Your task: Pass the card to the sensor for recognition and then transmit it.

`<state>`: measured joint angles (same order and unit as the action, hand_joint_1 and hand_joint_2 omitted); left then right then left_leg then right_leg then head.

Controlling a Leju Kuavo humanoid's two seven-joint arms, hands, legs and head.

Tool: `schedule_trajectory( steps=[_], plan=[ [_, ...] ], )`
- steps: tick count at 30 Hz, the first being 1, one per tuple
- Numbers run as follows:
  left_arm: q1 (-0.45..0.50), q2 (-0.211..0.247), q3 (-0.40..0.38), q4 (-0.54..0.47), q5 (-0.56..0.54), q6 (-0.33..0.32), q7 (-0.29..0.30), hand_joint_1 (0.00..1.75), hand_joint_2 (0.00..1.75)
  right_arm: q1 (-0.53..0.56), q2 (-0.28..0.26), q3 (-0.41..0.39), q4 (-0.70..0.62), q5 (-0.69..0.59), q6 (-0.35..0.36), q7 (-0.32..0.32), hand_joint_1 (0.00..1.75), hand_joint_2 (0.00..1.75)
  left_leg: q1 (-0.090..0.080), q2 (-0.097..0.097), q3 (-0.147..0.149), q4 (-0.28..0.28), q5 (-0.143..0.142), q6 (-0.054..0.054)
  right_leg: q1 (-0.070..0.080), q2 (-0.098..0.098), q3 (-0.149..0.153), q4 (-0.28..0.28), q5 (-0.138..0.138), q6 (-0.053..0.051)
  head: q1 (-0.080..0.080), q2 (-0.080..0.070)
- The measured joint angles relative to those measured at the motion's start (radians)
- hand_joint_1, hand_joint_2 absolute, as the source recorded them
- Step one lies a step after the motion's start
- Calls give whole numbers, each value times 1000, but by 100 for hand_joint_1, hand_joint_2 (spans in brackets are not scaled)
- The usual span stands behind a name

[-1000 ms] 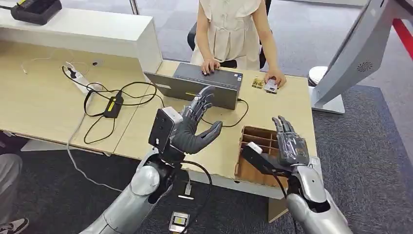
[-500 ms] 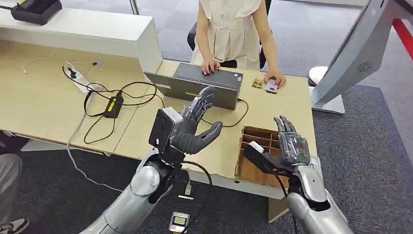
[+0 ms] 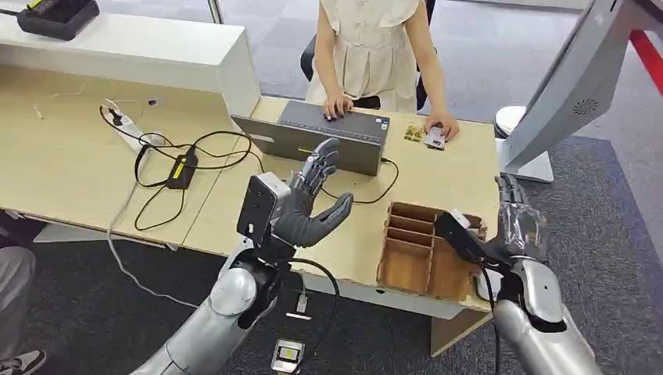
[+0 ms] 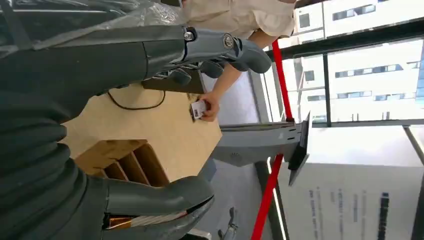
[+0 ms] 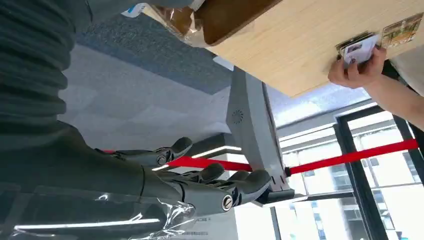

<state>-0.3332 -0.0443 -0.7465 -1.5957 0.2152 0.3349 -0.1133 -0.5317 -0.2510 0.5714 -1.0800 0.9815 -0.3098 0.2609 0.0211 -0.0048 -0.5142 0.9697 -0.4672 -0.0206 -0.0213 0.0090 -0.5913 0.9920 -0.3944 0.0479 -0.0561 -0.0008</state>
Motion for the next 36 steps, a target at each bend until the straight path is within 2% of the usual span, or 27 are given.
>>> schedule_trajectory(
  steps=[18, 27, 36],
  plan=[
    [-2, 0, -2, 1, 3, 3, -5, 0, 175, -1, -2, -7, 11, -12, 0, -21, 0, 175, 0, 0, 0, 0, 0, 0, 0, 0, 0, 0, 0, 0, 0, 0],
    [-8, -6, -3, 13, 4, -19, -12, 0, 175, -3, 17, 12, 8, -40, 87, -57, 0, 175, 0, 0, 0, 0, 0, 0, 0, 0, 0, 0, 0, 0, 0, 0],
    [-8, -6, -3, 15, 0, -20, -12, 0, 175, -4, 32, 34, 8, -51, 96, -63, 0, 175, 0, 0, 0, 0, 0, 0, 0, 0, 0, 0, 0, 0, 0, 0]
  ],
)
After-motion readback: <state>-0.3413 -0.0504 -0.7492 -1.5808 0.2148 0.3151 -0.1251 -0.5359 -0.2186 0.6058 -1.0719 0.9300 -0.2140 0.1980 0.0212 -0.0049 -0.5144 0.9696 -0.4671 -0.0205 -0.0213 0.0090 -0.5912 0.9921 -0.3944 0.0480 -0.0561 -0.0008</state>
